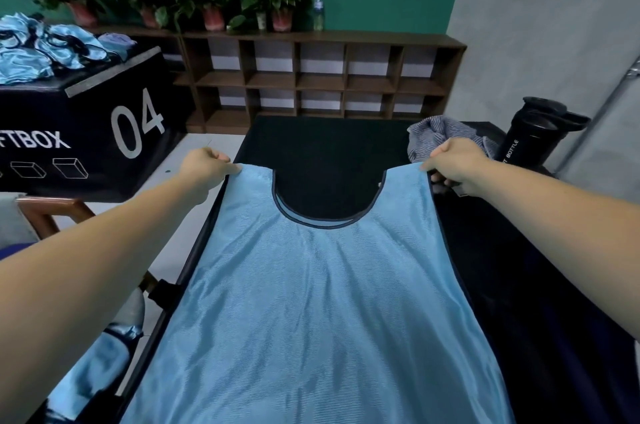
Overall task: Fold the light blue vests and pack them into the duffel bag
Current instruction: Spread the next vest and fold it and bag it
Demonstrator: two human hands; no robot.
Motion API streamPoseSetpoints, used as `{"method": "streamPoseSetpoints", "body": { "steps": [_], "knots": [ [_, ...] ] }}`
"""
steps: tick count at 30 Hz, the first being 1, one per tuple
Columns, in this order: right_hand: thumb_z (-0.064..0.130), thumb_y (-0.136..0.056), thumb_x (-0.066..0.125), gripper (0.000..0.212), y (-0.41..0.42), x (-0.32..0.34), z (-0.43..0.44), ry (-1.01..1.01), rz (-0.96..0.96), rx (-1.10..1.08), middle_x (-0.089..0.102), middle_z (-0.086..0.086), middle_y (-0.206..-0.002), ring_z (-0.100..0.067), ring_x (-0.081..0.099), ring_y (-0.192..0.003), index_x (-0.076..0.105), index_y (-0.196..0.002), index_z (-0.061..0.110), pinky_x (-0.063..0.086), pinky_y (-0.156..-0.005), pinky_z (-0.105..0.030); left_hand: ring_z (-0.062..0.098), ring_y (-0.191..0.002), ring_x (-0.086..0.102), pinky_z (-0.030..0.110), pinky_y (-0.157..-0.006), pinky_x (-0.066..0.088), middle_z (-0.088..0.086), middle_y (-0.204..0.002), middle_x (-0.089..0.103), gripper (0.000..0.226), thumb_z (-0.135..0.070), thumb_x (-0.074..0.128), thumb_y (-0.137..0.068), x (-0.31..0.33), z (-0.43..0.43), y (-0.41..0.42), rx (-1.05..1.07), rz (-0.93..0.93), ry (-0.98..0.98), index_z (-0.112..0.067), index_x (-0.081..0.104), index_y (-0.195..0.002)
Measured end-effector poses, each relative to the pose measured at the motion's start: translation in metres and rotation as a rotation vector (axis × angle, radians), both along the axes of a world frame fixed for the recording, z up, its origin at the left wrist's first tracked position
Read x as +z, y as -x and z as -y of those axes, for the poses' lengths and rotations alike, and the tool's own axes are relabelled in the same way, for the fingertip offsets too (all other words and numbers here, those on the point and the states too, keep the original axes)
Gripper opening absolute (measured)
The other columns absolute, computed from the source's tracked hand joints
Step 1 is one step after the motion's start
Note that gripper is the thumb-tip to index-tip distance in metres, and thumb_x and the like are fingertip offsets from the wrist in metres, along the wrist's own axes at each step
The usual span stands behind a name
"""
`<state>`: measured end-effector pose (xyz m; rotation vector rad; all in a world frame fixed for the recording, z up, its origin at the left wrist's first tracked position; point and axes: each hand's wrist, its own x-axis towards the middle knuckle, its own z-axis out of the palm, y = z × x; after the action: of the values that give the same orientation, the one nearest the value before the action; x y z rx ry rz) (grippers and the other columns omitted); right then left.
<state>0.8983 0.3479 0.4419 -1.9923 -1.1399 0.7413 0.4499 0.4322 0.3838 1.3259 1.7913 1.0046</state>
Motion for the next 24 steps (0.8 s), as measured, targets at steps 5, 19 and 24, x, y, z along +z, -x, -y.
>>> {"method": "streamPoseSetpoints", "body": {
  "steps": [5,19,24],
  "knots": [
    [-0.004,-0.094,0.070,0.014,-0.005,0.001,0.006,0.013,0.039,-0.028,0.059,-0.020,-0.067,-0.022,0.046,-0.042,0.066,-0.083,0.004,0.036,-0.032,-0.020,0.020,-0.087,0.059,0.025,-0.067,0.048,0.005,-0.095,0.070,0.021,-0.015,0.087,-0.087,-0.009,-0.005,0.001,0.058,0.021,-0.011,-0.005,0.077,-0.103],
    [0.042,-0.082,0.081,0.031,0.001,-0.007,-0.025,0.165,0.754,0.255,0.050,-0.009,-0.130,-0.037,0.046,-0.133,0.072,-0.111,0.033,0.039,-0.113,-0.048,0.021,-0.079,0.061,0.030,-0.068,0.047,0.004,-0.083,0.069,0.026,-0.027,0.089,-0.086,0.007,0.000,-0.012,-0.279,-0.345,-0.003,-0.012,0.067,-0.086],
    [0.028,-0.084,0.076,0.007,-0.001,-0.004,-0.023,0.084,0.673,0.253,0.070,0.003,-0.105,-0.031,0.058,-0.118,0.071,-0.081,0.027,0.044,-0.106,-0.047,0.018,-0.075,0.055,0.028,-0.066,0.042,0.002,-0.081,0.062,0.026,-0.020,0.084,-0.091,0.026,0.009,-0.016,-0.302,-0.294,-0.057,-0.016,0.059,-0.085]
  ]
}}
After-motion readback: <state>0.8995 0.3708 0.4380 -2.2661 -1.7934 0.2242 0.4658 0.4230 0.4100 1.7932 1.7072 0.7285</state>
